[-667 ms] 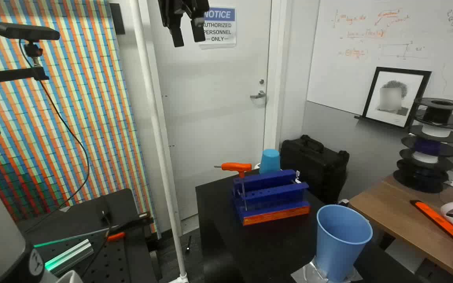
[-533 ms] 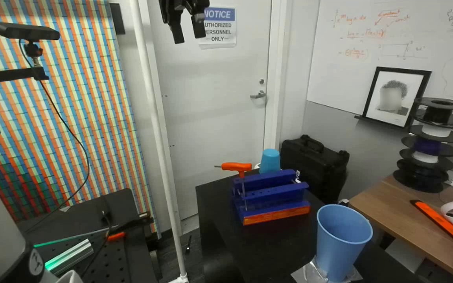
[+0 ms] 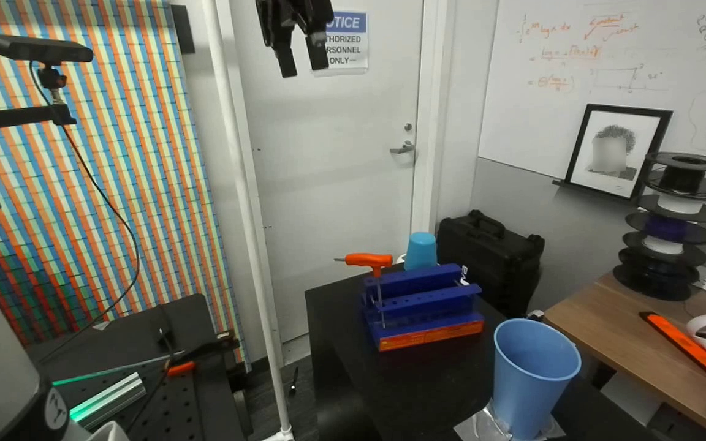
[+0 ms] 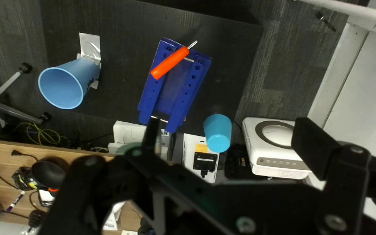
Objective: Put the orange object into the blue cup
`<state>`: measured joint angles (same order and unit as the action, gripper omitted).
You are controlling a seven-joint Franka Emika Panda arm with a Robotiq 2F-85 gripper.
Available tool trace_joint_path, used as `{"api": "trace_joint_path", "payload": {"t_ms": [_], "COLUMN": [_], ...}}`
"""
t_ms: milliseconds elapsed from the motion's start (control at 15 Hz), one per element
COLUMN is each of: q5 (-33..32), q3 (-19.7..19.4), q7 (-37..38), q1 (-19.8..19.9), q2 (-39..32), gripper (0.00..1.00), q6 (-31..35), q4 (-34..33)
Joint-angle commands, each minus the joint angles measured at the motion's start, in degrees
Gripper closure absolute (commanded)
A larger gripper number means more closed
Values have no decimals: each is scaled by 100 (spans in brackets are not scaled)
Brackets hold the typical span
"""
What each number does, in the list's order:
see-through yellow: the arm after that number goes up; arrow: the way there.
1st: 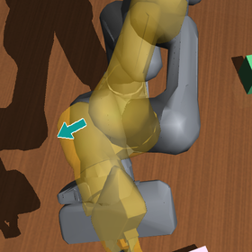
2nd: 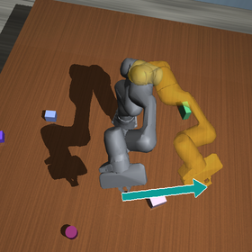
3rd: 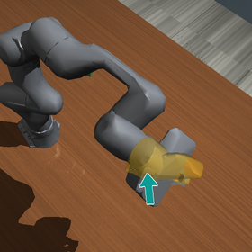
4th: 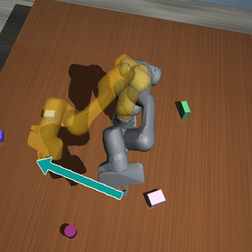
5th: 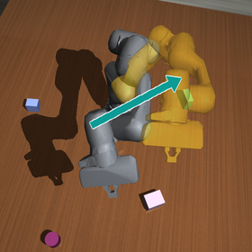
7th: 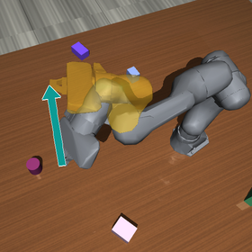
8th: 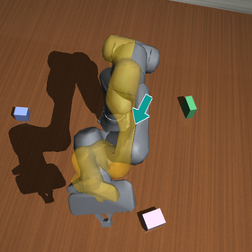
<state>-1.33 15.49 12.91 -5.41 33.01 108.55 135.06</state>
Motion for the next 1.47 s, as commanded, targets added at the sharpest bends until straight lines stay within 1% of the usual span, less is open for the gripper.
{"api": "trace_joint_path", "payload": {"t_ms": [0,200,400,533,733,867,933,1133,1200,1267,1400], "q5": [-284,-582,-880,-1285,-2045,-2675,-2931,-3411,-3580,-3726,-3974], "q3": [-45,-15,65,134,100,95,176,153,151,146,128], "q7": [683,1276,1839,2329,3099,3603,3829,4275,4407,4512,4721], "q1": [272,510,670,819,1047,1227,1376,1469,1487,1488,1472], "q2": [-429,-911,-1433,-1677,-1955,-2161,-2243,-2533,-2618,-2678,-2785], "gripper": [0,0,0,0,0,0,0,0,25,26,42], "q6": [1121,2210,3178,3717,4438,4726,4825,4900,4936,4976,5030], "q4": [616,1194,1593,1808,2082,2134,2148,2113,2093,2084,2044]}}
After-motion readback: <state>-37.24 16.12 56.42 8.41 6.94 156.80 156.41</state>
